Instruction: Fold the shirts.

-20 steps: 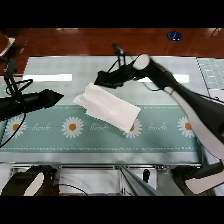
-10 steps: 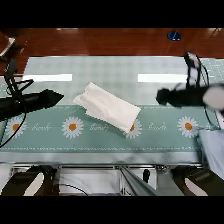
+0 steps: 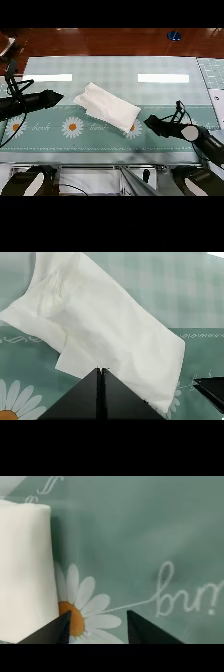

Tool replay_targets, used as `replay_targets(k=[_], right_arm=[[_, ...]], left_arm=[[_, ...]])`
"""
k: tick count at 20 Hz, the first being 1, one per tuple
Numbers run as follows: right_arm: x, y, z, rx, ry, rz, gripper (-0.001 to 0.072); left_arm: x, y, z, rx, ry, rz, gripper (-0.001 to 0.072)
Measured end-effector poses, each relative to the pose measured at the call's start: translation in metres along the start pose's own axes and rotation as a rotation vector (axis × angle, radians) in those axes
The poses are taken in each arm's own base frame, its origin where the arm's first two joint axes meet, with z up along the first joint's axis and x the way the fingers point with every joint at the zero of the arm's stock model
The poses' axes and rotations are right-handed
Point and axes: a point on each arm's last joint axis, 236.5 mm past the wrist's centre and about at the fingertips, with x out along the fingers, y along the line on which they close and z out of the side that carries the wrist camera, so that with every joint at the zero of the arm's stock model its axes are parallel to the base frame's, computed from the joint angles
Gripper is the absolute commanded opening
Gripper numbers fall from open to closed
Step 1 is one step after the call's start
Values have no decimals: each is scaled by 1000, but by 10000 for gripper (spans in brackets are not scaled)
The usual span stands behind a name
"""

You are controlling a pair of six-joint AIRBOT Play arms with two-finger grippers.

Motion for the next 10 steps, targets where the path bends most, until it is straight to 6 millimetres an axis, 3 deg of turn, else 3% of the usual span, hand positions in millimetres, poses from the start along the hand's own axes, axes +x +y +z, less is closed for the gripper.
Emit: replay_targets(k=[8,9,10], right_arm=[[53,46,-10,-54,224,65,393],[57,55,-10,-81,246,74,315],[61,63,-9,-112,255,83,158]], left_arm=[[2,2,-1,-5,8,2,14],[2,2,-1,-5,8,3,14],[2,2,-1,-6,8,3,14]])
